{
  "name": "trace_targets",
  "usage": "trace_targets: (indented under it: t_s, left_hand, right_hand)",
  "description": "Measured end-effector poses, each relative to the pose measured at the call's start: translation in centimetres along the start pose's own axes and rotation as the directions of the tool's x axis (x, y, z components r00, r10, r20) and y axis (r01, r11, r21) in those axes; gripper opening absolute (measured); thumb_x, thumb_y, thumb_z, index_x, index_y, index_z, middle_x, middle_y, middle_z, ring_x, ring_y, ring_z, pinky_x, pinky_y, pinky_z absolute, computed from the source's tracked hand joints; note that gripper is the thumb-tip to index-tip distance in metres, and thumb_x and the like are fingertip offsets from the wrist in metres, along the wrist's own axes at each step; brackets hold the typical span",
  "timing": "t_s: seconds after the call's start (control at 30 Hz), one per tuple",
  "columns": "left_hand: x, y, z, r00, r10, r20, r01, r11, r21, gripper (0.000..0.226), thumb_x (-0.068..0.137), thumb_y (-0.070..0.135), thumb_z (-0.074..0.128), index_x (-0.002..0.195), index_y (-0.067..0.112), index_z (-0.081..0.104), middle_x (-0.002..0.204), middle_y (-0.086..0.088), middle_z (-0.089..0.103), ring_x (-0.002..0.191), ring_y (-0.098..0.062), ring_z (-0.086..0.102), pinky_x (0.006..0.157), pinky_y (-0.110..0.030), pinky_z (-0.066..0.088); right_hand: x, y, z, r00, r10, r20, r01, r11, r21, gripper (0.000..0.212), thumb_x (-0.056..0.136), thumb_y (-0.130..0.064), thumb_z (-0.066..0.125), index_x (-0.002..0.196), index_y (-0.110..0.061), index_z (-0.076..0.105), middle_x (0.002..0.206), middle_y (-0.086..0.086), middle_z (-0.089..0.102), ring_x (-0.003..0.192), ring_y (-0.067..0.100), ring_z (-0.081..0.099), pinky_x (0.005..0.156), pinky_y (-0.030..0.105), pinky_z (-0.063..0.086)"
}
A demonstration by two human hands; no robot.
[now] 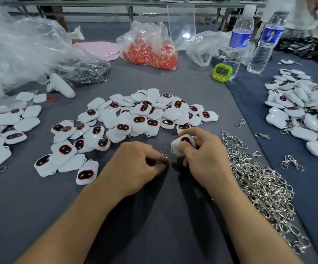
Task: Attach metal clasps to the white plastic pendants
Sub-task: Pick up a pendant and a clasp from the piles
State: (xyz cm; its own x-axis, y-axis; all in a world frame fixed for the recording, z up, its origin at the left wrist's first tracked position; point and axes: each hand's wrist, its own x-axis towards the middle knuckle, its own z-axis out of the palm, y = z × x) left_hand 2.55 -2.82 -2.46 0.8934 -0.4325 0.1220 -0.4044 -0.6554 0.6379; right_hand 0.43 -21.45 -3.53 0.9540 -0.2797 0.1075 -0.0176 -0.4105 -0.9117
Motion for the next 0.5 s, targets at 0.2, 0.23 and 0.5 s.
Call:
trace_targets:
  t_s: [0.2,0.23,0.5]
  left_hand:
    - [0.3,0.2,1.0,0.984,0.176,-0.040,-0.165,0.964,0.207,0.010,0.092,0.029,0.069,0.096,0.029,0.078,0.082,0.010,0.065,0.081,-0.006,0.049,0.074,-0.032,0.042]
    - [0.3,0.2,1.2,0.978,0.192,-0.083,-0.174,0.966,0.189,0.009,0.093,0.027,0.068,0.094,0.028,0.077,0.082,0.011,0.064,0.081,-0.005,0.049,0.073,-0.029,0.041]
    - [0.4,0.5,1.2,0.962,-0.057,-0.266,-0.029,0.950,-0.311,0.021,0.092,0.021,0.071,0.080,0.038,0.074,0.082,0.019,0.073,0.082,-0.003,0.067,0.072,-0.012,0.048]
  right_hand:
    - [-0.4,-0.8,0.2,0.999,0.027,0.028,-0.029,0.996,0.085,0.018,0.065,-0.031,0.069,0.083,-0.028,0.066,0.062,0.000,0.064,0.053,0.014,0.050,0.055,0.040,0.049]
    - [-0.4,-0.9,0.2,0.999,0.034,0.029,-0.037,0.995,0.088,0.018,0.063,-0.029,0.069,0.081,-0.028,0.068,0.059,-0.003,0.062,0.052,0.012,0.049,0.053,0.036,0.045]
    - [-1.1,-1.4,-0.3,0.997,-0.034,0.069,0.037,0.998,-0.043,0.014,0.071,-0.026,0.087,0.070,-0.037,0.078,0.059,-0.015,0.069,0.052,-0.003,0.058,0.049,0.012,0.045]
